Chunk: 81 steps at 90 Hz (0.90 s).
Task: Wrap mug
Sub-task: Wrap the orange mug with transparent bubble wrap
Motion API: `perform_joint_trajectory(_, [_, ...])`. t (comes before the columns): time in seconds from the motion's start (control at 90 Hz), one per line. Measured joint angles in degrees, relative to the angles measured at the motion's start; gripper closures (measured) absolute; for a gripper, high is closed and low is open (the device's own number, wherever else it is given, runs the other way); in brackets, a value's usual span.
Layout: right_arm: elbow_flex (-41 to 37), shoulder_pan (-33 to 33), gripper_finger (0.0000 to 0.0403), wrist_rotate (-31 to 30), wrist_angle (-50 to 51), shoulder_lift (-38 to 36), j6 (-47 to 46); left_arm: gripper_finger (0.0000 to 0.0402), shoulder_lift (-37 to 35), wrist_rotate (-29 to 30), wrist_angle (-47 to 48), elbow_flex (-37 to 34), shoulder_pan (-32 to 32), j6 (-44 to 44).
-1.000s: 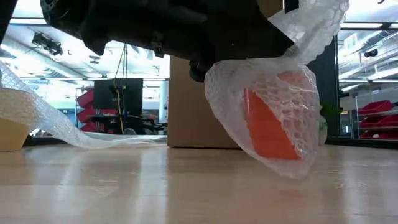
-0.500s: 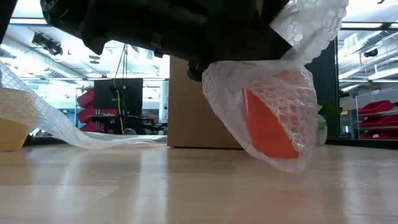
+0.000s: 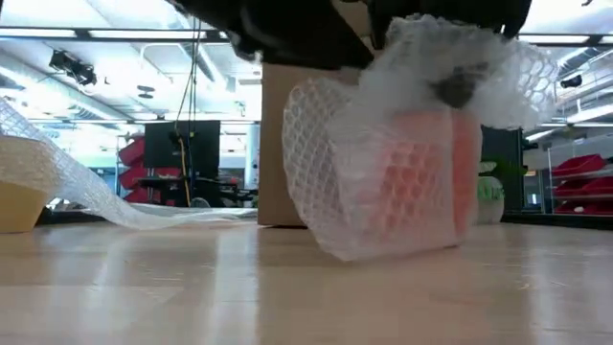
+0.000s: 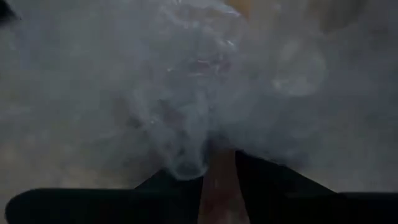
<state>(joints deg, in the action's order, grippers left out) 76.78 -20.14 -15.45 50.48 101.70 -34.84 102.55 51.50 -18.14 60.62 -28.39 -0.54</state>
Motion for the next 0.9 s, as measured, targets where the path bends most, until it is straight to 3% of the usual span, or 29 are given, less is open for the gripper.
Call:
perform_joint_trajectory(0.144, [1.30, 0.02, 0.0328, 0.22, -0.52, 0.15, 1.29, 0.0113, 0.16, 0.05, 3.69, 0.00, -0.25, 4.09])
perform_joint_trajectory(0.478, [6.21, -0.11, 0.0328, 0.84, 0.55, 0.34, 3.90, 0.0113, 0.13, 0.96, 23.83, -0.09, -4.70, 26.14])
perform_joint_trajectory(0.7, [3.86, 0.93, 0.0328, -0.38, 0.77, 0.32, 3.08, 0.0113, 0.32, 2.01, 16.38, -4.91, -6.18, 31.76])
perform_joint_trajectory(0.9, [5.92, 1.10, 0.0328, 3.66, 5.85, 0.08, 1.62, 0.0113, 2.39, 1.86, 5.23, -8.39, -5.63, 32.37])
